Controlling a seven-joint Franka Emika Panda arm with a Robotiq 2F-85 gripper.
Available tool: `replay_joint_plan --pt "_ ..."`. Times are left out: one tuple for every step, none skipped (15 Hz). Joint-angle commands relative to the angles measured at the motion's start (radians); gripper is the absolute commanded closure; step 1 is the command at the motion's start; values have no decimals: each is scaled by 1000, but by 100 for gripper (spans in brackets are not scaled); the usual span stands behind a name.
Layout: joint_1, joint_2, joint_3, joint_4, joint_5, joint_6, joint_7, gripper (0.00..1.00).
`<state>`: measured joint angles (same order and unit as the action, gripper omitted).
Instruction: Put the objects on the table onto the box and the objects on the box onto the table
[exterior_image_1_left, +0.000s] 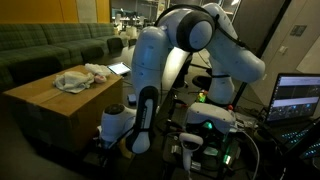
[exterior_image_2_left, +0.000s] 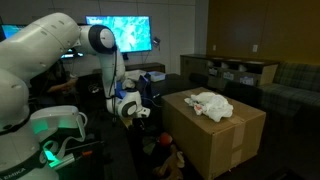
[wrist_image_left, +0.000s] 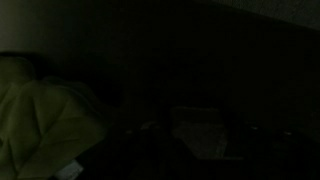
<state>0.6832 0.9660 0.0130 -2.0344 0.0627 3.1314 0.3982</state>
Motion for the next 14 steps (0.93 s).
replay_joint_plan --pt "4 -6 -4 -2 32 16 -37 69" --pt "11 -23 -9 -15 30 13 -37 69" --pt "15 -35 -11 -25 29 4 -39 69" --pt "15 -50 -9 -36 27 -3 -45 69" --pt "23 -81 -9 -61 25 -14 -47 69" --pt "22 -104 -2 -80 23 -22 -55 69" --pt "25 -127 3 -98 20 -29 -60 69" --pt "23 -153 12 -117 19 -35 -67 69" --pt "19 -192 23 -145 17 -50 -73 69" --pt "17 -214 34 -162 15 -63 -78 69" --pt "15 -245 43 -183 13 -80 -81 69" --pt "5 -286 61 -213 9 -98 -89 69" --pt "2 -319 71 -236 7 -116 -92 69" --pt "10 -349 68 -255 4 -132 -89 69"
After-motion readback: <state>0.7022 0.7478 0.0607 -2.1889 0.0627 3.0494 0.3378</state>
